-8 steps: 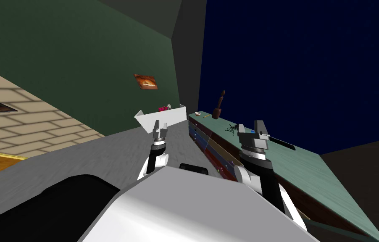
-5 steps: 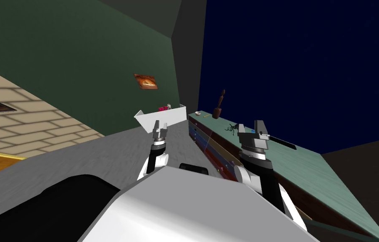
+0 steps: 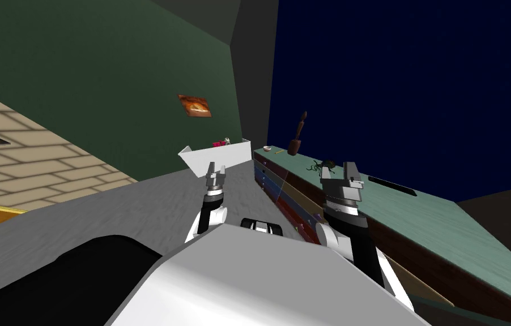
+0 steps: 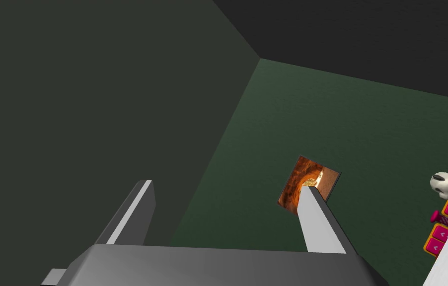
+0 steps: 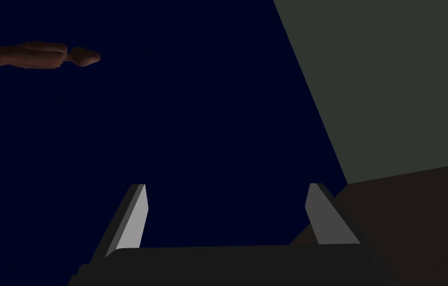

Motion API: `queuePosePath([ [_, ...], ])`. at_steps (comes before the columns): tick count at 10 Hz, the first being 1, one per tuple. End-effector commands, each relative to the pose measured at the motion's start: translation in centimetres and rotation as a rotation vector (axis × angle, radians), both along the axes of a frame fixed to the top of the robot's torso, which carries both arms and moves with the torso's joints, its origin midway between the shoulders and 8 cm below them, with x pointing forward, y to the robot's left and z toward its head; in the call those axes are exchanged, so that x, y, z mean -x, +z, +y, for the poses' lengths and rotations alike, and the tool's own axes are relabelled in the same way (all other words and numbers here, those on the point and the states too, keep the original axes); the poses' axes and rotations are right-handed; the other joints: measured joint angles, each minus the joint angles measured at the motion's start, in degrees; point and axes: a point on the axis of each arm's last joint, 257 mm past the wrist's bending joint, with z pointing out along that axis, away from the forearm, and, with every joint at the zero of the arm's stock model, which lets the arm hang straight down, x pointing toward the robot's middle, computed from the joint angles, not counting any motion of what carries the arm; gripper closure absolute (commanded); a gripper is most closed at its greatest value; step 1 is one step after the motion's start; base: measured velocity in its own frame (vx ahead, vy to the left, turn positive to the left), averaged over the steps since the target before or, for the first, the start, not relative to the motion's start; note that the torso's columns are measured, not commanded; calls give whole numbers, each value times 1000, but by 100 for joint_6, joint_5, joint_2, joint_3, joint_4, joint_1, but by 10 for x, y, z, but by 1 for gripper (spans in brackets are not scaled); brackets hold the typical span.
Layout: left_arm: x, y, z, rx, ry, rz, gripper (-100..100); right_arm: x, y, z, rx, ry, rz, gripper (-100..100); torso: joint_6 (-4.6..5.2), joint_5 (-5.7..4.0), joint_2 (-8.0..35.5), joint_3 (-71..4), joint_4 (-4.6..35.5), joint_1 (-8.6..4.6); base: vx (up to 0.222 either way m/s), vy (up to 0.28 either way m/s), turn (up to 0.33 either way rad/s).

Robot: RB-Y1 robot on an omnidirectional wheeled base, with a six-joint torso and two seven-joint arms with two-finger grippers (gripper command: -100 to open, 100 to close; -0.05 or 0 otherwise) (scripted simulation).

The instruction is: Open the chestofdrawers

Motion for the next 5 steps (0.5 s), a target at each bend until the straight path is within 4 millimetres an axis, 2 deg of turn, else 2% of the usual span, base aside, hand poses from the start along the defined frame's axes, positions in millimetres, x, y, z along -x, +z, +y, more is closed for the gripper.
queuePosePath([
  [1,0,0,0,0,0,0,0,0,0,0,0,0,0,0,0,0,423,-846,423,0,0,0,0],
  [2,0,0,0,0,0,0,0,-11,-13,7,65,-12,55,-100,0,0,846,-1692,846,0,62,15,-24],
  [3,0,0,0,0,0,1,0,-18,-23,10,102,-23,88,-100,0,1,1022,-2096,1031,4,110,38,-27],
  [5,0,0,0,0,0,1,0,-34,-47,14,183,-57,173,-100,0,3,1086,-2238,1101,8,119,46,-26],
])
